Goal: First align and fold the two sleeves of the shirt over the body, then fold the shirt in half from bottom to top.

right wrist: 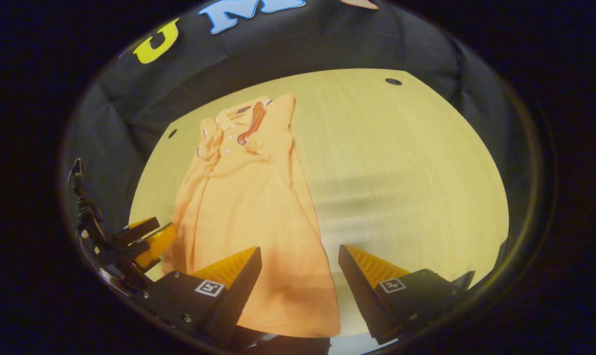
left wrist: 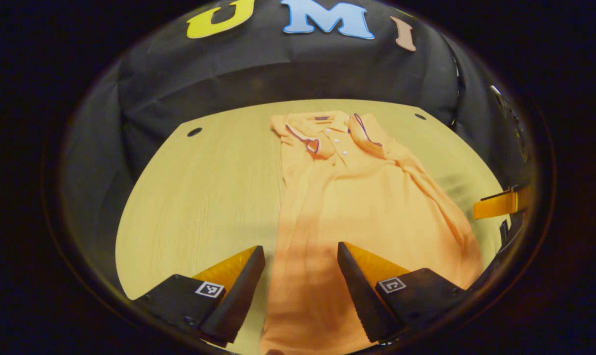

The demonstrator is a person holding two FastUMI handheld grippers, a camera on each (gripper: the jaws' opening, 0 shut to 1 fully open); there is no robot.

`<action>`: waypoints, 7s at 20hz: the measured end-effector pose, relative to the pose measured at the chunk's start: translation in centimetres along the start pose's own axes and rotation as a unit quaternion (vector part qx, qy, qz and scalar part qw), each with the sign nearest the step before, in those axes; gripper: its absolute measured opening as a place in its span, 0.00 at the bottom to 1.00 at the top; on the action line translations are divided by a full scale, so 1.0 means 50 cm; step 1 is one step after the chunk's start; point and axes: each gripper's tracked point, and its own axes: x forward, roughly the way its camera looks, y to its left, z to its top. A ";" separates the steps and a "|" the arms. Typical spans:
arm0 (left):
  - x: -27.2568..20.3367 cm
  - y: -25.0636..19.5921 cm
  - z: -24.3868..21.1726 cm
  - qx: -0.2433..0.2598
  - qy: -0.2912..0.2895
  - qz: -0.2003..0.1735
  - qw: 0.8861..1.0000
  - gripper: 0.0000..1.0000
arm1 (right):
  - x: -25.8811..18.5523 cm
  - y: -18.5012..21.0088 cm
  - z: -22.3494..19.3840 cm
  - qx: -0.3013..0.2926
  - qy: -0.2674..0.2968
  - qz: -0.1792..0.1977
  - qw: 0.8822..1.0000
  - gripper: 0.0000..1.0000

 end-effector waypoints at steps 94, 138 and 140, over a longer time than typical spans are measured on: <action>0.463 0.131 0.631 -0.042 0.025 0.043 0.998 0.06 | 0.283 0.103 0.736 -0.011 -0.095 -0.050 0.994 0.00; -0.244 -0.060 0.519 -0.036 -0.144 0.004 0.989 0.64 | -0.360 0.287 0.476 -0.092 -0.286 0.011 0.954 0.40; -0.291 -0.073 0.489 -0.038 -0.153 0.001 0.988 0.64 | -0.387 0.296 0.429 -0.091 -0.298 0.018 0.950 0.40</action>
